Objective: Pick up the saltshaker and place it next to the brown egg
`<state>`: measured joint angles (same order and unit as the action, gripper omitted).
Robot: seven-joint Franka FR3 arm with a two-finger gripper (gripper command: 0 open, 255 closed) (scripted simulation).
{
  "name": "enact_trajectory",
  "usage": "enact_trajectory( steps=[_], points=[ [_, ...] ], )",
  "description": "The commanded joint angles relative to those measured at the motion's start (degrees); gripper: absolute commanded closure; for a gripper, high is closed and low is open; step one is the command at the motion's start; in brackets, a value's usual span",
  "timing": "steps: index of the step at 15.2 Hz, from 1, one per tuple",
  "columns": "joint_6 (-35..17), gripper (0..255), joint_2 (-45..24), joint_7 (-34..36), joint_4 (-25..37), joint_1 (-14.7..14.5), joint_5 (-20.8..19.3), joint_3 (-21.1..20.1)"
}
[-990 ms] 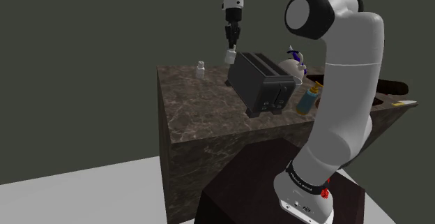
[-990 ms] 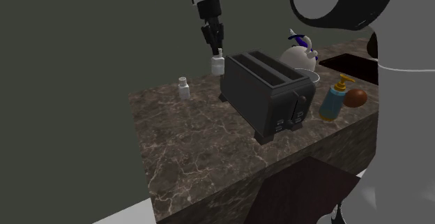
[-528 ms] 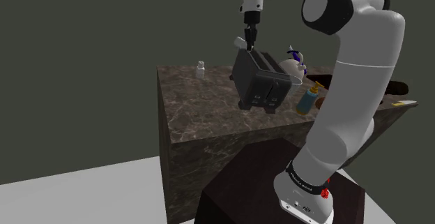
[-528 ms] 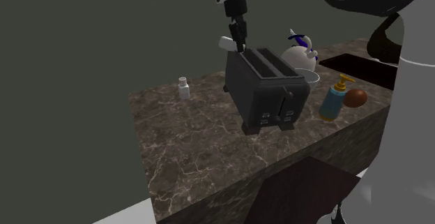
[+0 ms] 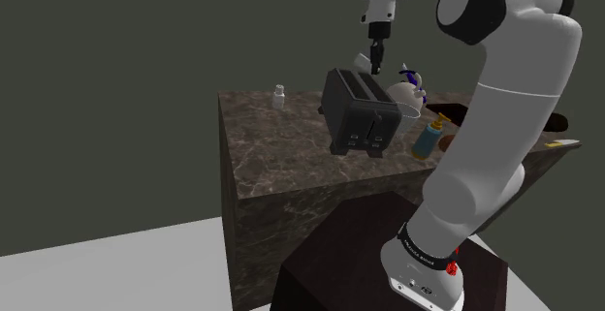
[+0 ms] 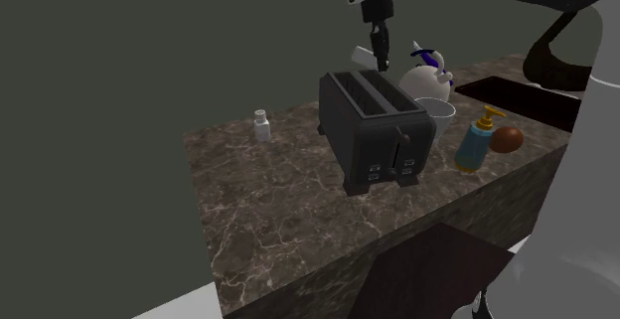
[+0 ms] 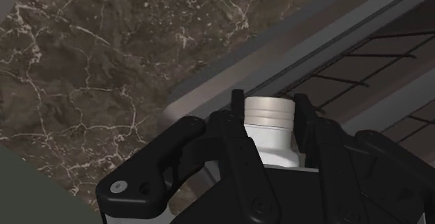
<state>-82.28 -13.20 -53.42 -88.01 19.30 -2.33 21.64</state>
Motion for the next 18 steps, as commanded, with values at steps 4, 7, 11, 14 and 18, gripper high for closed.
enact_trajectory(
  steps=[4,7,11,14,18],
  points=[
    [-1.3,255,0.6,-6.1,-1.3,3.6,-1.6,2.5],
    [-2.0,255,0.2,-10.0,-1.0,5.9,-2.2,4.1],
    [-2.7,255,-1.3,-15.3,0.4,9.4,-2.6,6.1],
    [-3.1,255,-3.0,-19.4,2.3,12.2,-2.6,7.5],
    [-3.3,255,-6.2,-24.9,5.9,16.3,-1.9,9.1]
  ],
)
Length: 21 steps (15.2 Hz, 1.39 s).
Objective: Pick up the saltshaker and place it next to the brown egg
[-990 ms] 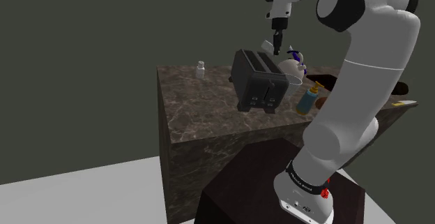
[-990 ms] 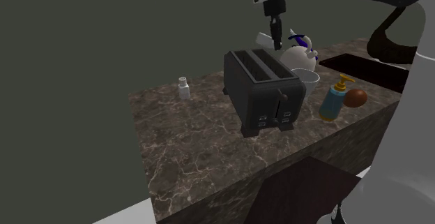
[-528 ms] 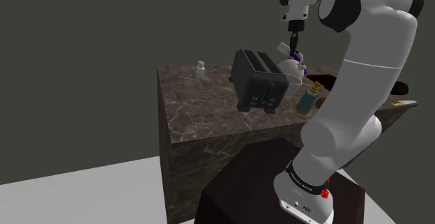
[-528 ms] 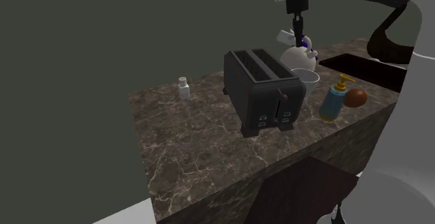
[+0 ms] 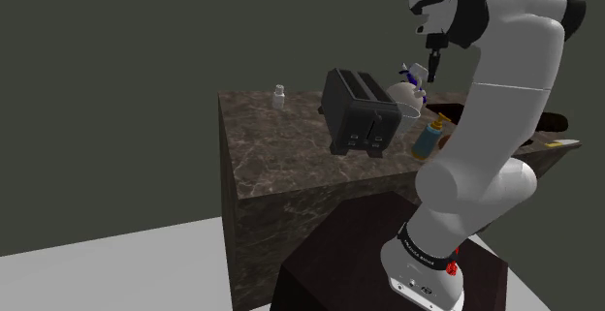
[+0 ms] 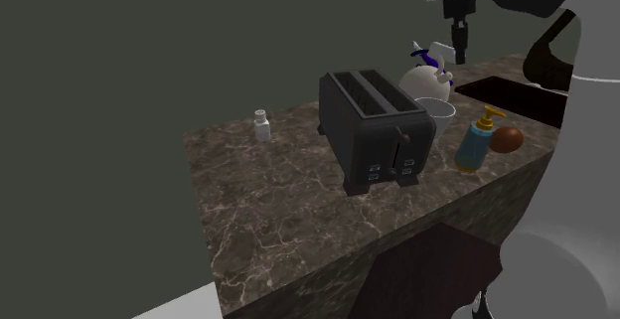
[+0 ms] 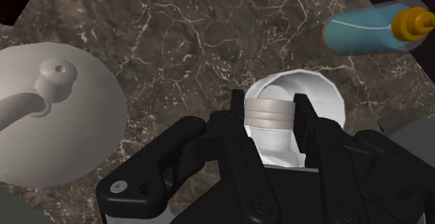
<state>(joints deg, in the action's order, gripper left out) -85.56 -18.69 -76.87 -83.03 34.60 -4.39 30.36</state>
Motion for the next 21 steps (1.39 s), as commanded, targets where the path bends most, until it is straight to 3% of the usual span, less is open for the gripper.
enact_trajectory(
  steps=[1,7,11,21],
  points=[
    [0.0,255,-1.7,-2.9,2.1,2.2,0.4,0.8],
    [1.1,255,-9.0,-11.2,11.4,10.0,2.8,2.3],
    [3.6,255,-16.1,-16.7,21.9,17.1,5.4,2.6],
    [-4.7,255,-14.9,-15.2,12.0,15.3,5.0,2.4]
  ],
)
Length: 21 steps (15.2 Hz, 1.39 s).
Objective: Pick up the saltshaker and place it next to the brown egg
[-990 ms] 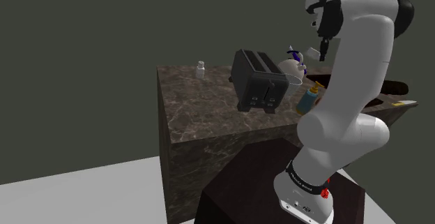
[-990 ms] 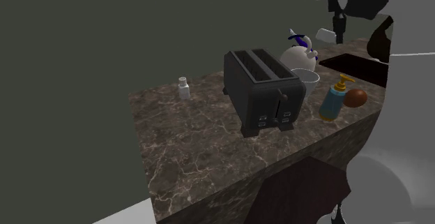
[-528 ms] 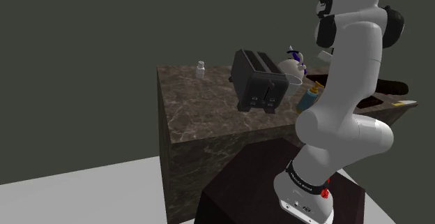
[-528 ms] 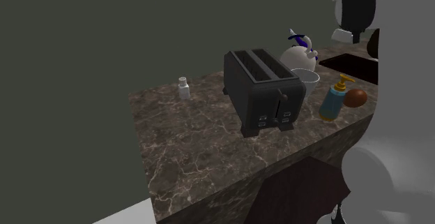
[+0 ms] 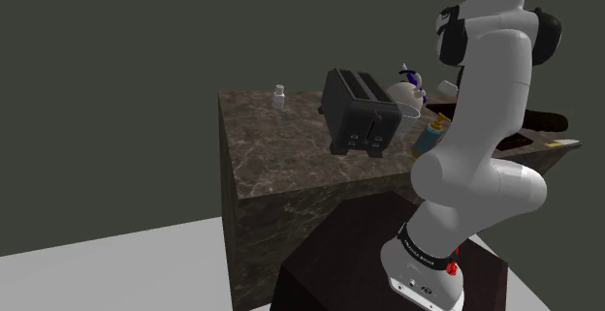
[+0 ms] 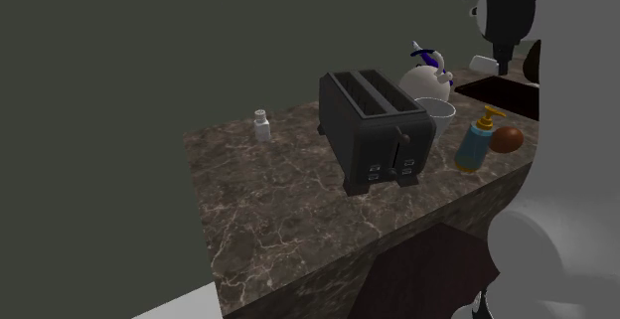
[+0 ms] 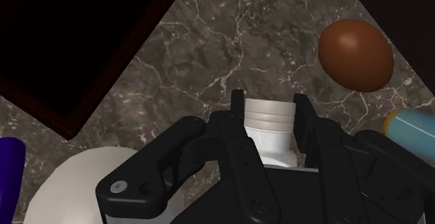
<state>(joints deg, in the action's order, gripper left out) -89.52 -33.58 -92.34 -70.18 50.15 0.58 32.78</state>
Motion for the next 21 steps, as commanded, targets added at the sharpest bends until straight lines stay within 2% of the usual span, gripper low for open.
enact_trajectory(
  steps=[1,19,21],
  points=[
    [-1.5,255,0.0,0.4,-1.6,-0.4,0.0,-0.1],
    [-14.0,255,-2.6,2.2,-12.0,-1.0,1.1,-1.2],
    [-14.0,255,-2.6,2.2,-12.0,-1.0,1.1,-1.2]
  ],
)
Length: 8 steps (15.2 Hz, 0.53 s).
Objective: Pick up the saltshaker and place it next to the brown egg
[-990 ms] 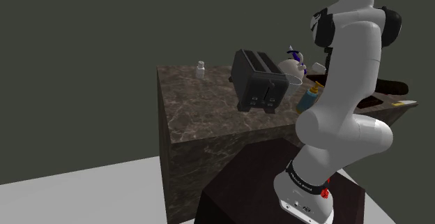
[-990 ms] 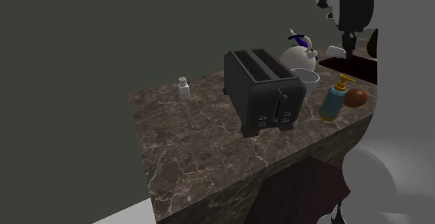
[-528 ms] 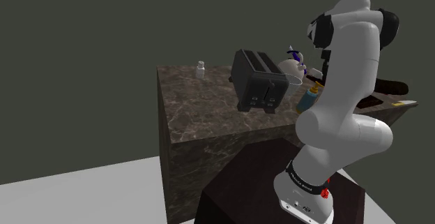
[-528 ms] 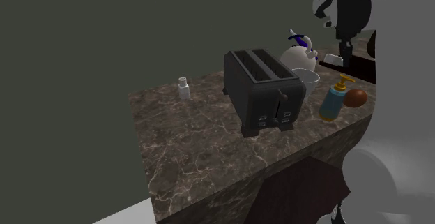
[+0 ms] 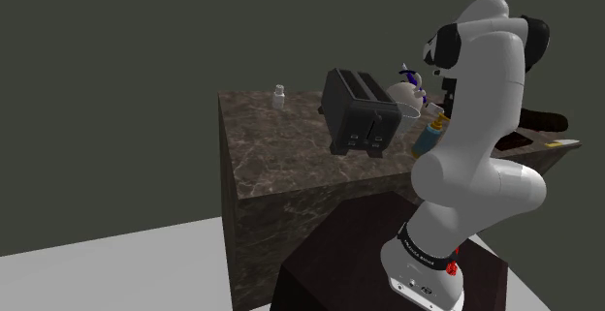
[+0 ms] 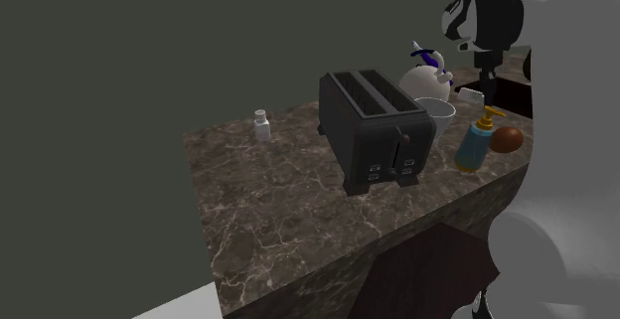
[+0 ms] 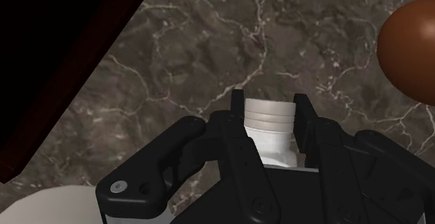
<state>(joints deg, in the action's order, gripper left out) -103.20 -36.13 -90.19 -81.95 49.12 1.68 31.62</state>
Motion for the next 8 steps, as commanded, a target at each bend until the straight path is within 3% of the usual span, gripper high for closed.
enact_trajectory(
  steps=[1,6,7,8],
  points=[
    [-0.3,255,0.0,0.0,-0.3,0.0,0.0,0.0],
    [-0.3,255,0.0,0.0,-0.3,0.0,0.0,0.0],
    [-0.3,0,0.0,0.0,-0.3,0.0,0.0,0.0],
    [-0.3,0,0.0,0.0,-0.3,0.0,0.0,0.0]
  ],
)
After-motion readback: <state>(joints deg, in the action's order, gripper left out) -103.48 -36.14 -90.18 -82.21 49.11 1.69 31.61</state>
